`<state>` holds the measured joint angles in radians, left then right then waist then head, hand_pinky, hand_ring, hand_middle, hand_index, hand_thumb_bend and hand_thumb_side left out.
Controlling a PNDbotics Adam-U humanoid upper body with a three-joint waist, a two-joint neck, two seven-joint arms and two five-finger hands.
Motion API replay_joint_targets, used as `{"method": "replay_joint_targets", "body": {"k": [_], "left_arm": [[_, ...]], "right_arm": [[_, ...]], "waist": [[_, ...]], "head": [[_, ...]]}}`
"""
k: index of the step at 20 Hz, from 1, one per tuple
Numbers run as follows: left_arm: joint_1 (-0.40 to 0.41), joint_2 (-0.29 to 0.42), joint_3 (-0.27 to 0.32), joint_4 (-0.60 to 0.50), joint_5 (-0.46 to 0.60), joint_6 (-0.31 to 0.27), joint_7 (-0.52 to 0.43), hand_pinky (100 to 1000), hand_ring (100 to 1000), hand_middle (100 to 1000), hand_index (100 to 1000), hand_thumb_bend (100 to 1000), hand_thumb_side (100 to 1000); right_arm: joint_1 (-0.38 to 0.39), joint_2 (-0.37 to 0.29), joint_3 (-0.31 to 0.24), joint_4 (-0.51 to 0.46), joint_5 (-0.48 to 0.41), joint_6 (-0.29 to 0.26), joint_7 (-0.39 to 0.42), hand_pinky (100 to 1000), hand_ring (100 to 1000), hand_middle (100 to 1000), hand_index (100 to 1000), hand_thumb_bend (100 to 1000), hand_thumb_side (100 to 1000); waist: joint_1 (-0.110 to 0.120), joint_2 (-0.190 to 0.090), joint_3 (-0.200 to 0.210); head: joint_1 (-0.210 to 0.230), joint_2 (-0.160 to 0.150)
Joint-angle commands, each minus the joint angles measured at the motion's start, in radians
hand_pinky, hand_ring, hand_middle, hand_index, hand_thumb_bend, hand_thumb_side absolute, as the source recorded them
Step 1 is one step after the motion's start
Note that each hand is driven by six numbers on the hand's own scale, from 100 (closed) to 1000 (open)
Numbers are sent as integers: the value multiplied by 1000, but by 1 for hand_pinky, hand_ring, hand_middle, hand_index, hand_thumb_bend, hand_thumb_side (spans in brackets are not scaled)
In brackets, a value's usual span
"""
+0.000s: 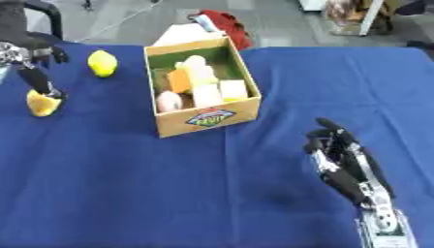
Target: Pick up objects on the table and place them in the box.
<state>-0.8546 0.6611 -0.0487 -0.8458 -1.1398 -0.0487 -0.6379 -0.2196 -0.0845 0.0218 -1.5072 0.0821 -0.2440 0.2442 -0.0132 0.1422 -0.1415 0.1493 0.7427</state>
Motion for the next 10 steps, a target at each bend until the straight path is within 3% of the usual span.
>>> {"method": "replay_joint_targets", "body": {"k": [1, 10], "left_arm": [[-14, 42, 25, 23, -18, 22, 3, 763, 729, 791, 892, 503, 229], [6, 39, 65, 105, -55, 85, 88, 739, 700, 766, 874, 467, 226]], "right_arm": [[-11, -15, -6, -12, 2, -2, -1, 656, 625, 670, 903, 100, 379], [-10, -14, -7, -11, 2, -2, -2, 657, 625, 669, 903, 100, 377]], "waist": [[3, -9, -1], [0, -9, 0]], "head": [[-2, -11], [-4, -12]]}}
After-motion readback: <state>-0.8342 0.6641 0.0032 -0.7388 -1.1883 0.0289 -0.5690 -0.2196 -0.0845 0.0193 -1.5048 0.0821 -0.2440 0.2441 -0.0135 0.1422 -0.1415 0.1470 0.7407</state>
